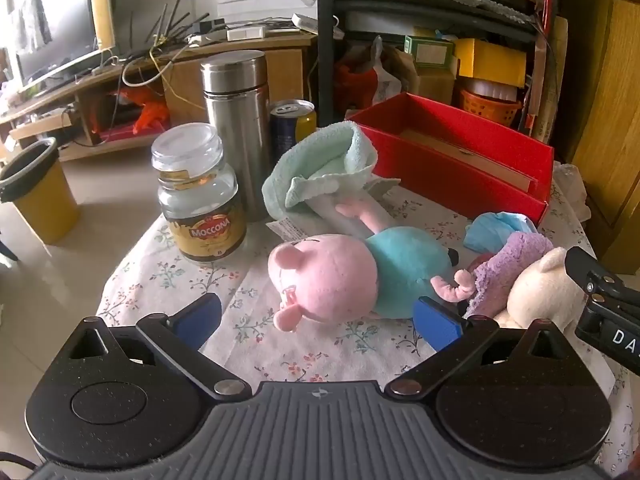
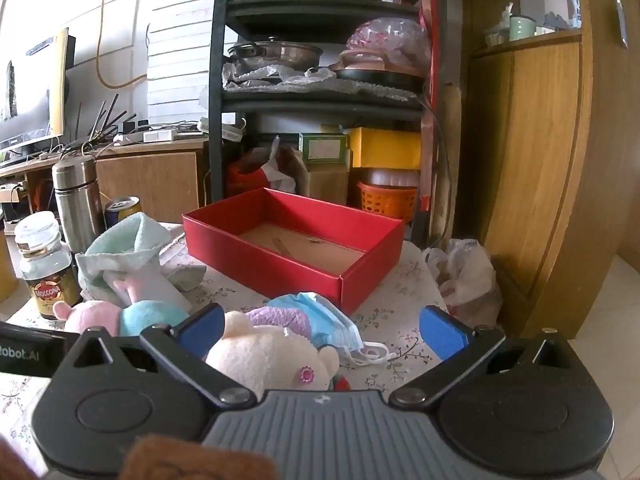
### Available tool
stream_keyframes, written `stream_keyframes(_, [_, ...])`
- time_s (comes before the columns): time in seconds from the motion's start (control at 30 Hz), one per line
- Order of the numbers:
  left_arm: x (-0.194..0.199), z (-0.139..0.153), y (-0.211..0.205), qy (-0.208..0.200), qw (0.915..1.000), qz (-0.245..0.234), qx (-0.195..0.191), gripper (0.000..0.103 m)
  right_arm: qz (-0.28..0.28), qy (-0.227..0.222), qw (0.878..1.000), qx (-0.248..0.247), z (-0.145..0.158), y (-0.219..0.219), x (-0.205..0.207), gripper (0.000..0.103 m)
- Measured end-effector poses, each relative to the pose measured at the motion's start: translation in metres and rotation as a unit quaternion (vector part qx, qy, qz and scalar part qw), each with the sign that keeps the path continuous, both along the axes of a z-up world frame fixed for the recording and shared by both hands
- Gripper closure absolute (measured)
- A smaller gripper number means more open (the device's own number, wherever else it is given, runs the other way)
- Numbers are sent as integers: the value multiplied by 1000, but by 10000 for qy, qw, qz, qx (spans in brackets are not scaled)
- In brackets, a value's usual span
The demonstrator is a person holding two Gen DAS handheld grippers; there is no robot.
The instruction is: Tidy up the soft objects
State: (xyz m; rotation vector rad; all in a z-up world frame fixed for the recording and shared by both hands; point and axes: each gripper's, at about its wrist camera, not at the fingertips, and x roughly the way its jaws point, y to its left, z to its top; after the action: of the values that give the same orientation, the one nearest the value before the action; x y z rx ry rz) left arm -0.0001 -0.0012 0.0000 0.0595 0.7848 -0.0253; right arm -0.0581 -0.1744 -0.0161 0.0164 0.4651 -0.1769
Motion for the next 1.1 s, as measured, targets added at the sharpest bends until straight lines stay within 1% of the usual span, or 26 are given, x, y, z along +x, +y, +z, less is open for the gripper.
stream_keyframes(0.3, [1,-2,0,18,10000,-21,-4,5,16,-33,10000,-24,-1,0,-1,24])
stream_keyframes(0.4, [0,-1,1,6,10000,-24,1,5,10,-26,10000,-27,-4,6,-5,24])
stream_keyframes(1.1, [-1,-1,0,-36,10000,-16,-21,5,53,-2,10000,-26,-3,1,-1,24])
